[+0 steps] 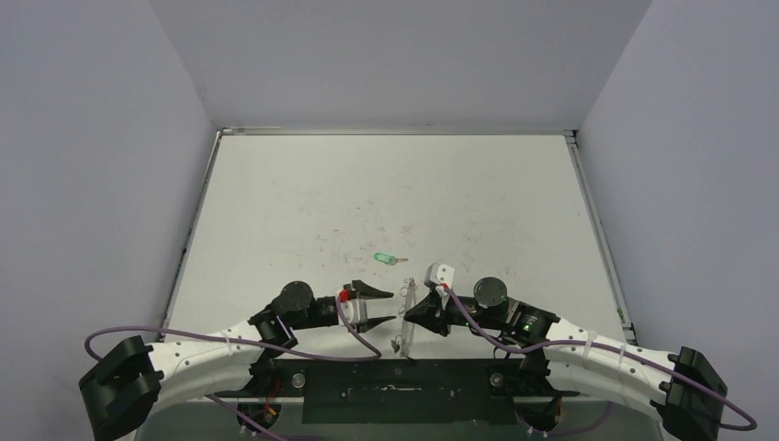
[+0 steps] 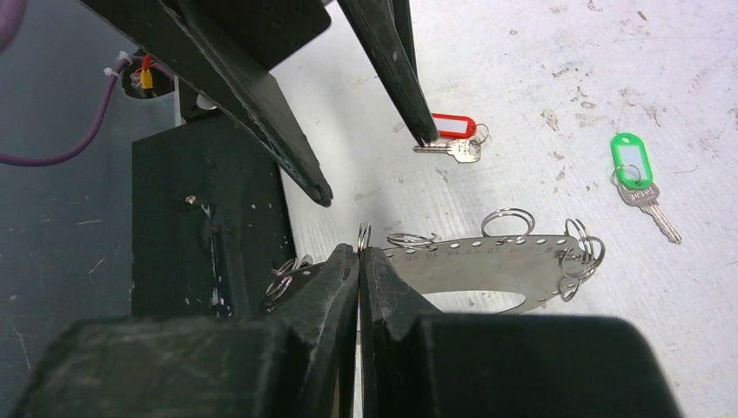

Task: Put the keys on the keyring
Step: Adjust the keyring.

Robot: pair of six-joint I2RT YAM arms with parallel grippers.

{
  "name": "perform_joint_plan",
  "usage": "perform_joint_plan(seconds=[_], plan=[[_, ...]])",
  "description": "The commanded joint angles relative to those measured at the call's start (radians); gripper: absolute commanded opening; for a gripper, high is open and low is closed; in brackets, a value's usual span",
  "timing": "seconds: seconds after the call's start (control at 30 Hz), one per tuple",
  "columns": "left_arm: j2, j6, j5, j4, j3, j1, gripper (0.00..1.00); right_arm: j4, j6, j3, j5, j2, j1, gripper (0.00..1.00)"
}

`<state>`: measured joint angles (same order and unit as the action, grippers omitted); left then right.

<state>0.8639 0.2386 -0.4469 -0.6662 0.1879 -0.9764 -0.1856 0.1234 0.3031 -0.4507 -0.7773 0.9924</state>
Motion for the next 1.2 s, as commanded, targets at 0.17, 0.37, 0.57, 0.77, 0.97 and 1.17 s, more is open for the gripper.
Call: perform_joint_plan(seconds=[0.17,0.37,0.57,0.77,0.97,1.17], plan=[[0.129,0.014,-0.07,-0.092,0.04,-0.01,0.36,-0.088,-0.005,0.042,-0.03,0.016,0.011,0.0],[0.151,0.011,-0.093,-0.115,0.049,-0.011,0.34,-0.081,-0.008,0.044,-0.024,0.015,0.013,0.0],[0.173,0.007,-0.136,-0.125,0.063,-0.012,0.28,-0.081,-0.008,0.042,-0.015,0.016,0.014,0.0],[0.198,0.007,-0.159,-0.139,0.074,-0.014,0.22,-0.082,-0.007,0.039,-0.015,0.018,0.013,0.0],[0.213,0.013,-0.167,-0.124,0.084,-0.016,0.06,-0.081,-0.009,0.037,-0.012,0.015,0.013,0.0],[0.192,0.035,-0.165,-0.043,0.093,-0.018,0.0,-0.077,-0.016,0.039,-0.001,0.011,0.013,0.0]])
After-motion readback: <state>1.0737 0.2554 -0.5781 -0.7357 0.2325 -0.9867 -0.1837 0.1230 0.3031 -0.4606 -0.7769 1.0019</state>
